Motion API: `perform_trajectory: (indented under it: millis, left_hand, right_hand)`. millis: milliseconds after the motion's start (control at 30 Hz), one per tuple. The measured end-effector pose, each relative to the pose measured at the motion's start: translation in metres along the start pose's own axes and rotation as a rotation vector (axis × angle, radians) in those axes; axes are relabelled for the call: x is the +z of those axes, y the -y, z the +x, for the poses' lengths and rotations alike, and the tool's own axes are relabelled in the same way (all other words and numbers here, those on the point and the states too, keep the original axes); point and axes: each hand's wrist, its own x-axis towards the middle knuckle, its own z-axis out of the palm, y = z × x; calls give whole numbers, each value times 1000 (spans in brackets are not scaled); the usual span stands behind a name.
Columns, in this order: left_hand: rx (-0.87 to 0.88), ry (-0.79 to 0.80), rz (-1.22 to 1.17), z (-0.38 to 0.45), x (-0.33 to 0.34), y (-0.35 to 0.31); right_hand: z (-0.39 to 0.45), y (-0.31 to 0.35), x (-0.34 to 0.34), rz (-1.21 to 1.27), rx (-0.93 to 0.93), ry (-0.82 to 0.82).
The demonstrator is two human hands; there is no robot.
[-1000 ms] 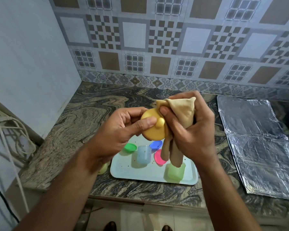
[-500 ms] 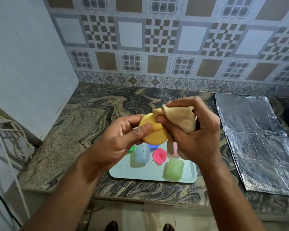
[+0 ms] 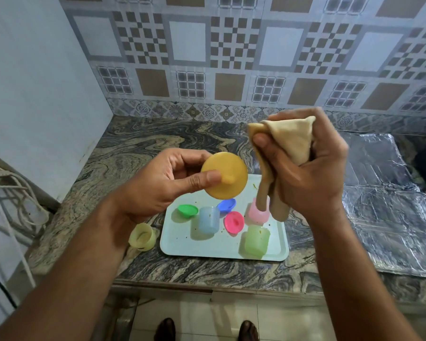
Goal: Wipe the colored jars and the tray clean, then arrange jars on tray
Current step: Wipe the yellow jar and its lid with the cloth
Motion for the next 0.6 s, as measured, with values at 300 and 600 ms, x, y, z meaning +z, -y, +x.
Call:
perform_trajectory:
  millis: [300, 600]
  left_hand:
    - [-6, -91, -78, -10, -2, 9]
    - [-1, -183, -381, -13, 4, 17]
  right_hand:
    - [-16, 1, 2, -74, 24, 32]
    - [-31, -2, 18, 256, 281, -50]
